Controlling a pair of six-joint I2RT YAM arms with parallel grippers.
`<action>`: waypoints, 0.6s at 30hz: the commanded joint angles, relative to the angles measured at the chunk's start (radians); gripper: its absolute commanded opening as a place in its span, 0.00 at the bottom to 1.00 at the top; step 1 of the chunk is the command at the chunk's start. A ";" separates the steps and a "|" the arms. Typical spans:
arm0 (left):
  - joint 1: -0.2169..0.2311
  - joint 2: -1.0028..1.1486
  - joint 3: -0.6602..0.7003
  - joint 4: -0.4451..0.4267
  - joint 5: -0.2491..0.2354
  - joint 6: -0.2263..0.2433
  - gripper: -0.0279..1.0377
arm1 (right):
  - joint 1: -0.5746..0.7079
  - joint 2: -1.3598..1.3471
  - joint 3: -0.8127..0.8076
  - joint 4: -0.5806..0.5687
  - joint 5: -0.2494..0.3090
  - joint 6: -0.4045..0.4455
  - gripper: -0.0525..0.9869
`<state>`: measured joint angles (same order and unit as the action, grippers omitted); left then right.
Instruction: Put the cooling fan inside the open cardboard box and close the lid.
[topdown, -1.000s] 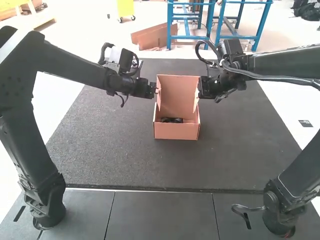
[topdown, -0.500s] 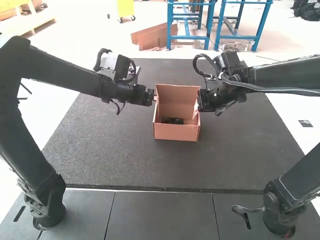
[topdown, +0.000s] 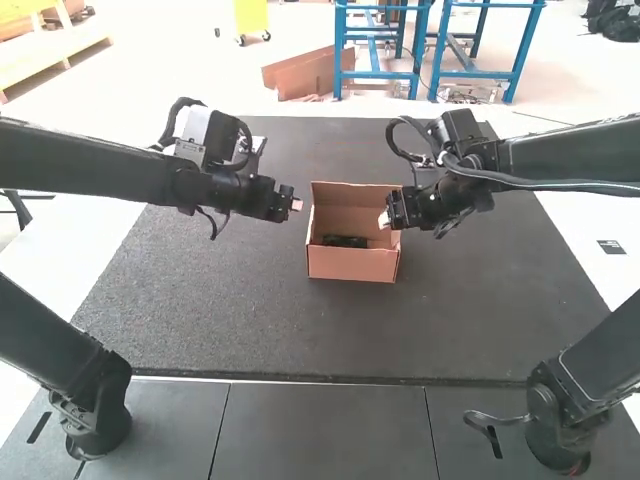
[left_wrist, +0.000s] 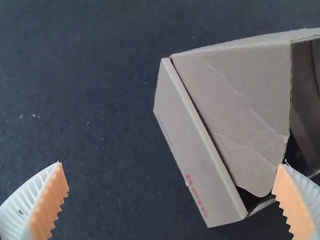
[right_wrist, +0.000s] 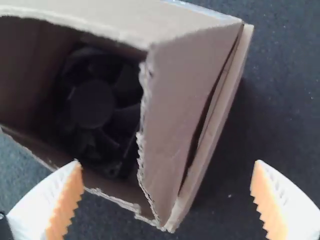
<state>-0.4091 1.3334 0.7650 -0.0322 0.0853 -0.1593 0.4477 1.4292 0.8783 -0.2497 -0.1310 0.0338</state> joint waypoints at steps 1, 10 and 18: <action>0.033 -0.069 0.057 0.015 -0.036 0.049 0.93 | -0.012 -0.087 0.088 -0.006 -0.021 0.015 0.94; 0.035 0.047 0.252 0.017 -0.058 0.058 0.93 | -0.159 -0.231 0.076 0.020 0.016 0.043 0.94; 0.006 0.190 0.408 0.006 -0.059 0.072 0.93 | -0.271 -0.240 0.070 0.017 0.079 -0.012 0.93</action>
<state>-0.3859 1.4990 1.1049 -0.0288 0.0330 -0.1074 0.2085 1.1992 0.9504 -0.2375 -0.0811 0.0422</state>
